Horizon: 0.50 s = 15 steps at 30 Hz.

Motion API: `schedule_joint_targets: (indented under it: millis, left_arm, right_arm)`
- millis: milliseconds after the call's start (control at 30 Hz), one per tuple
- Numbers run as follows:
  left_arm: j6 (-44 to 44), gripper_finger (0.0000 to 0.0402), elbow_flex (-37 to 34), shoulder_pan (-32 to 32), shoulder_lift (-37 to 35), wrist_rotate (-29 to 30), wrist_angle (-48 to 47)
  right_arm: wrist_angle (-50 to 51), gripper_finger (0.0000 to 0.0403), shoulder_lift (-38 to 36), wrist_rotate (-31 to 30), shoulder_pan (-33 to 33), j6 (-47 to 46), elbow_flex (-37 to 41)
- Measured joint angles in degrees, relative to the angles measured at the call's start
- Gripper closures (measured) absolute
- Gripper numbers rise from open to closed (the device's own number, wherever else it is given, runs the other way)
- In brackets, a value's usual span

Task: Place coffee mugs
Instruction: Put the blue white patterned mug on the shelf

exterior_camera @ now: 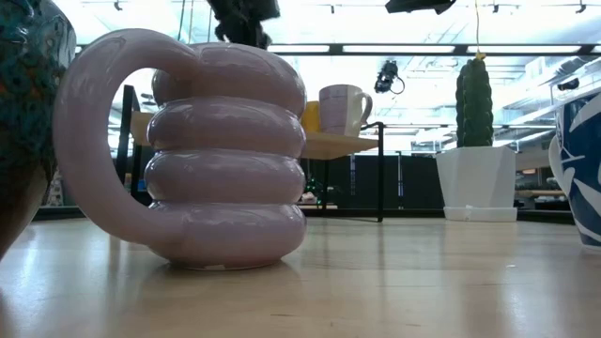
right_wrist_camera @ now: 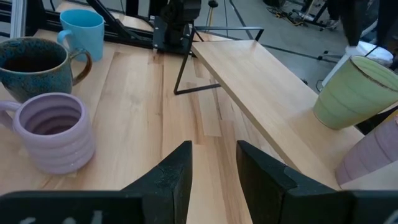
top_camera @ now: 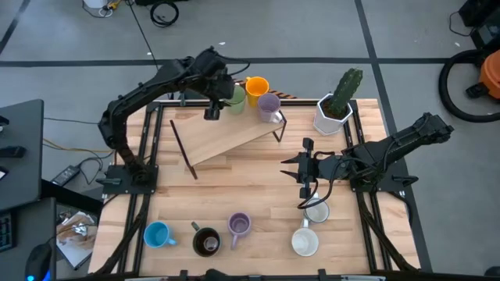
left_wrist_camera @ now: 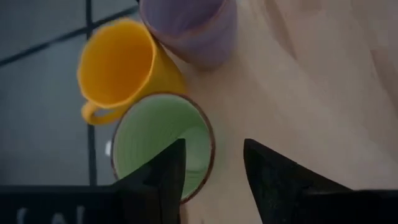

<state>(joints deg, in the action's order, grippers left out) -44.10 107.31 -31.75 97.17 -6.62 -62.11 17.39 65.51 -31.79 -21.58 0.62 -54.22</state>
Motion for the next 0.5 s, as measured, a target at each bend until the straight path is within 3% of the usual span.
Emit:
schedule_joint_targets:
  millis: [167,333,500]
  left_arm:
    - [8.0,0.0237,0.0,5.3,-3.4,0.3,-1.2]
    - [14.8,0.0253,-0.1,11.5,-3.9,-2.9,-10.3]
    - [20.5,0.0268,-4.8,19.0,-6.0,-1.7,-10.7]
  right_arm:
    - [0.2,0.0273,0.0,0.5,0.0,0.0,0.0]
    - [1.0,0.0273,0.0,3.6,0.0,0.0,0.0]
    - [3.8,0.0273,0.0,6.4,0.0,-1.8,0.0]
